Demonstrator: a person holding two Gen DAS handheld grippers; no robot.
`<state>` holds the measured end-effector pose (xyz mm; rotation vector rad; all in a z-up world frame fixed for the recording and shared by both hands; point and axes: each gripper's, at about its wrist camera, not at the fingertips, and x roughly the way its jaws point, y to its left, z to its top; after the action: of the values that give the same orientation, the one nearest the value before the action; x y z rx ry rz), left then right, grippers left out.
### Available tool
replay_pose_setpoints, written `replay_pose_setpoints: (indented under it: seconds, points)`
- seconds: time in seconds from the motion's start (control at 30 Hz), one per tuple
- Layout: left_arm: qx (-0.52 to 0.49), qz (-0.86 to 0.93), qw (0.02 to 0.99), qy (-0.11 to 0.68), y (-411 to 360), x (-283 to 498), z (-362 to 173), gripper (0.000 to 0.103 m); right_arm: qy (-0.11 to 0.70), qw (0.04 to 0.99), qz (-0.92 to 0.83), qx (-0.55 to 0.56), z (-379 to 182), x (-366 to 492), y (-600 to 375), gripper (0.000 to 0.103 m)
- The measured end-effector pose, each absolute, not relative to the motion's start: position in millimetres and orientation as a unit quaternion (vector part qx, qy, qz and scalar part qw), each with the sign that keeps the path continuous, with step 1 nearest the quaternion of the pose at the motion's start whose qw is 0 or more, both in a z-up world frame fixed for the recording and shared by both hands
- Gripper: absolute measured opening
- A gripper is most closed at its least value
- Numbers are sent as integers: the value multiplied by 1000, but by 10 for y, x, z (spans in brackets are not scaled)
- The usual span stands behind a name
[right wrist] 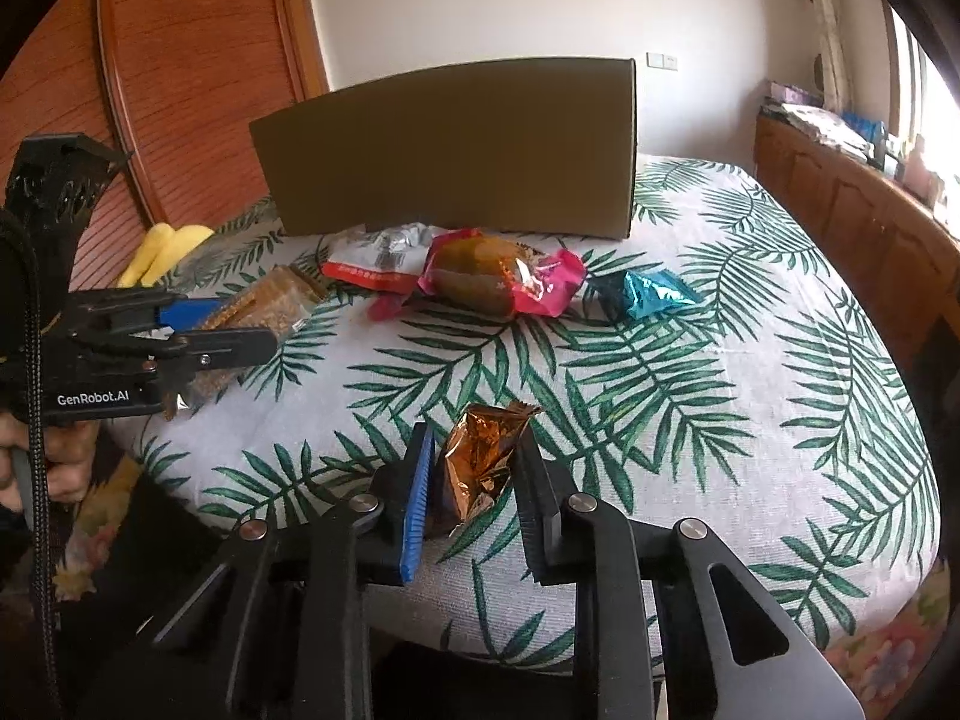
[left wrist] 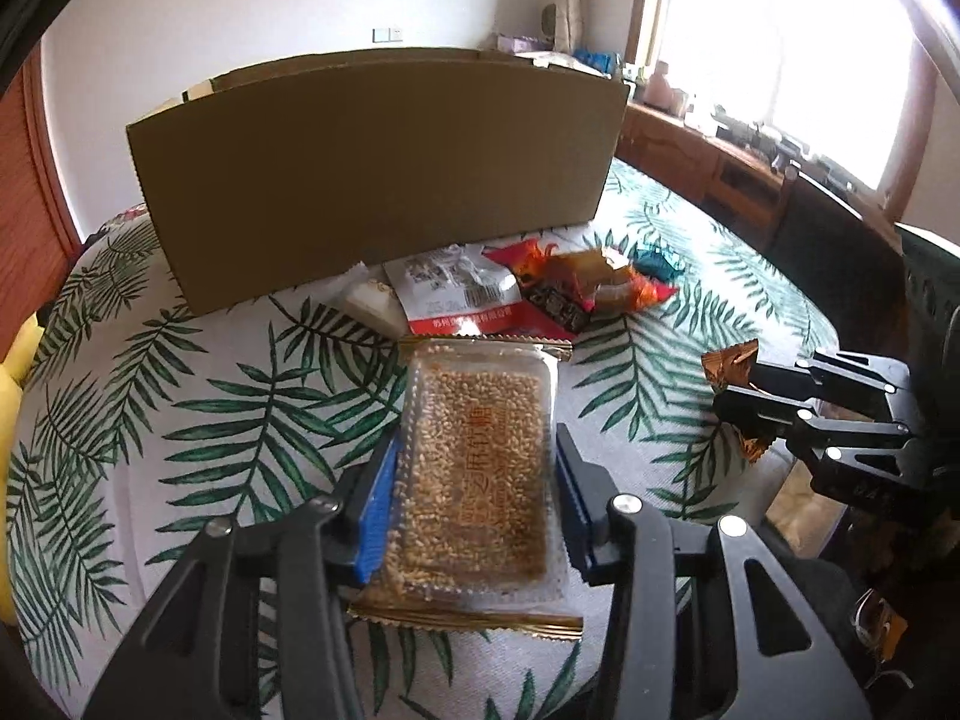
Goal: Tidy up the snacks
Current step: 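Close left tool on sesame-bar packet while right tool grasps gold foil candy, then carry sesame-bar packet and gold foil candy over the cardboard box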
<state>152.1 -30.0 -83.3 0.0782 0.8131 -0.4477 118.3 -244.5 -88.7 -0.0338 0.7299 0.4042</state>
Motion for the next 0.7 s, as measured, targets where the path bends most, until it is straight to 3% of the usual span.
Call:
replay_pose_setpoints:
  seconds: [0.7]
  points:
    - [43,-216,911,350,-294,1435,-304,46,310,928,204,-25,-350,1140,-2463,24]
